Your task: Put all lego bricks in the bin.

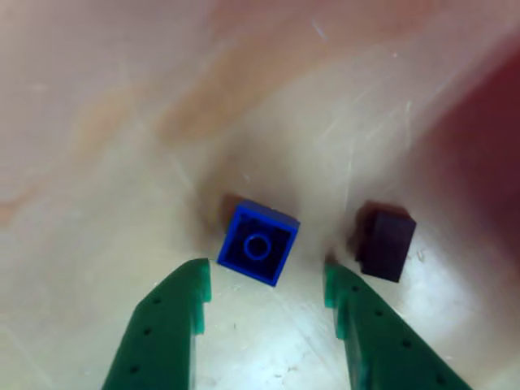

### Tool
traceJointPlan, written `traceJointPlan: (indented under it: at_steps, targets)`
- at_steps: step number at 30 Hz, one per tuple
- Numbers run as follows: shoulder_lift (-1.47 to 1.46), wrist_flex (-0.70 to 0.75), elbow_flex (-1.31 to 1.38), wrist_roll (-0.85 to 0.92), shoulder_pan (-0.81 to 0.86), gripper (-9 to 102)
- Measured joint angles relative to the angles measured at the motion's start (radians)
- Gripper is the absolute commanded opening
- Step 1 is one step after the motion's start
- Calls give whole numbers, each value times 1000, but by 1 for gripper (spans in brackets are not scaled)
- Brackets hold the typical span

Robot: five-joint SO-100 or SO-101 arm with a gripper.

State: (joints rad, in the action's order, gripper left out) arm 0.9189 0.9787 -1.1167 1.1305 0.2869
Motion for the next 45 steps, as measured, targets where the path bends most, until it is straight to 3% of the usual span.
traceJointPlan:
  at_steps: [8, 16, 23, 27, 32, 40, 45]
  targets:
    - [-48, 12, 71, 18, 0, 13]
    - [-48, 12, 72, 29, 0, 1]
    - [-40, -35, 25, 0, 0, 0]
    - [120, -72, -137, -75, -37, 0]
    - [385, 3, -63, -97, -77, 0]
    - [638, 224, 25, -51, 149, 0]
    - [680, 115, -348, -15, 307, 3]
